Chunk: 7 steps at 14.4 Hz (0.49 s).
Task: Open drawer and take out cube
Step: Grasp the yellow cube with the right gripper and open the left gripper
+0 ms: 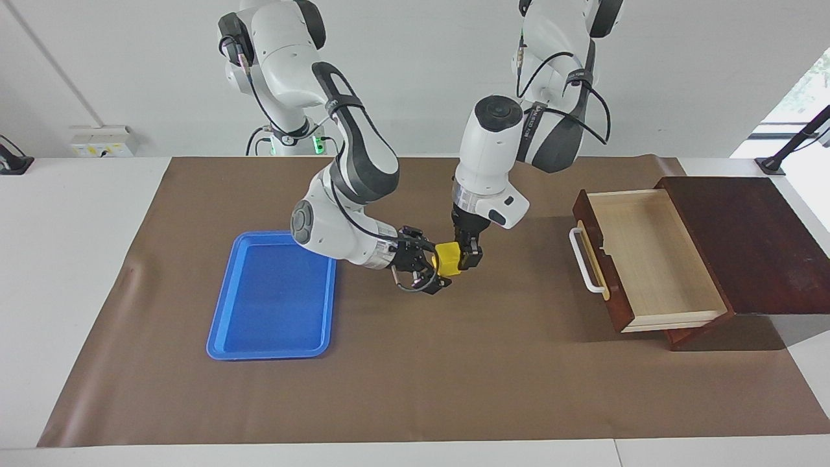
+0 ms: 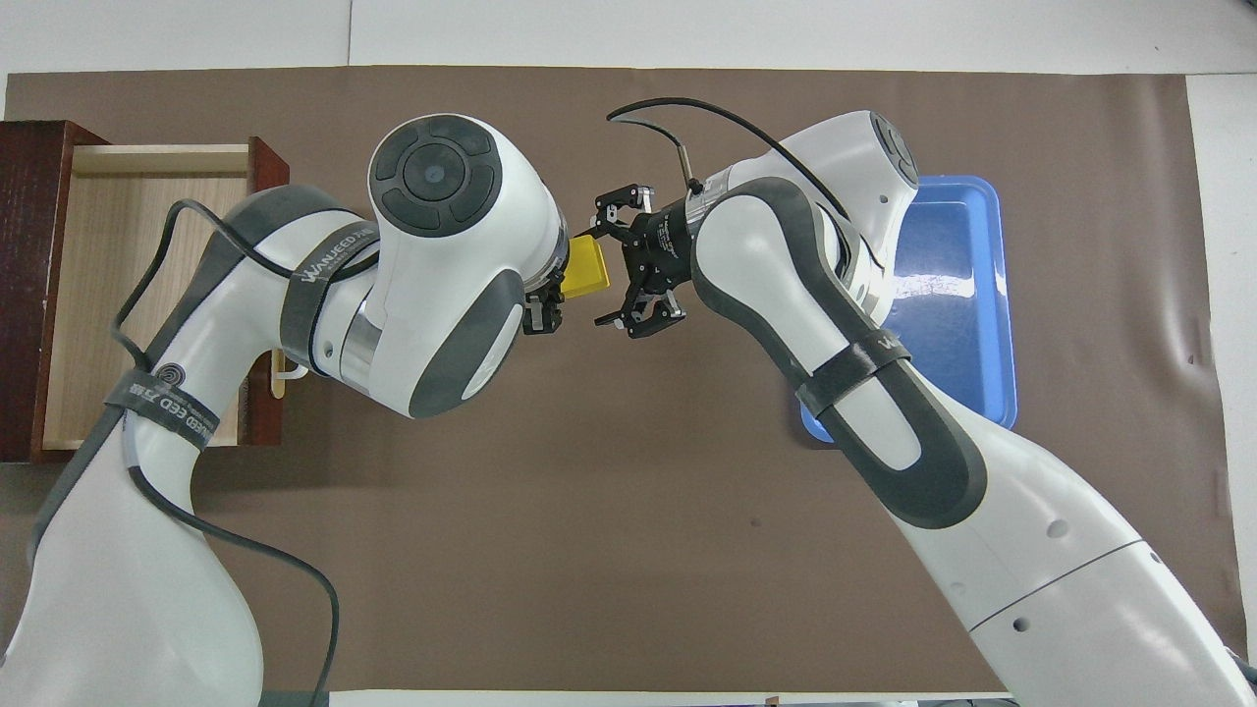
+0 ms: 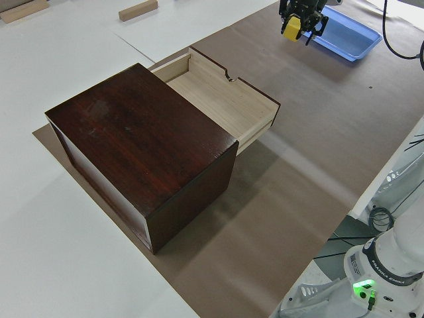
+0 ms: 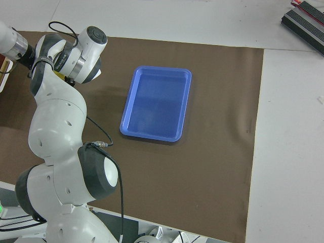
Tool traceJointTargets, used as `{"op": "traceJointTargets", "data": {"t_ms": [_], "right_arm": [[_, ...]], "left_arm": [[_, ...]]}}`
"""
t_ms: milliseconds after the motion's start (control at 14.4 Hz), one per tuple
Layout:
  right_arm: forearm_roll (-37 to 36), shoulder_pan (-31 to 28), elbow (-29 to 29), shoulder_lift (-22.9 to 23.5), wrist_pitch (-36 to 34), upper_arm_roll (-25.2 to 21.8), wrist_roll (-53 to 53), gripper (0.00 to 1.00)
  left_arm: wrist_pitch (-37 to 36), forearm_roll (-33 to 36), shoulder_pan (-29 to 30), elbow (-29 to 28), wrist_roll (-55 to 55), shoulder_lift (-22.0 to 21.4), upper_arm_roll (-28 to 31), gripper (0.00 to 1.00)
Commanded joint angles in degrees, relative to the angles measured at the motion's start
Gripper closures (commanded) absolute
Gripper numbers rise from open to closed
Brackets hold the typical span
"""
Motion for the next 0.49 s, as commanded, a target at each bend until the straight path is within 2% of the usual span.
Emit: {"op": "traceJointTargets", "data": {"t_ms": [0, 417], "right_arm": [[0.47, -0.55, -2.38, -1.85, 0.26, 0.05, -3.83, 0.00], [0.47, -0.91, -1.77, -2.20, -0.97, 0.05, -3.57, 0.00]], "left_arm": [[-1.48, 0.82, -0.83, 1.52, -1.07, 0.61, 0.76, 1.00], [-1.48, 0.82, -0.83, 1.44, -1.16, 0.61, 0.76, 1.00]]}}
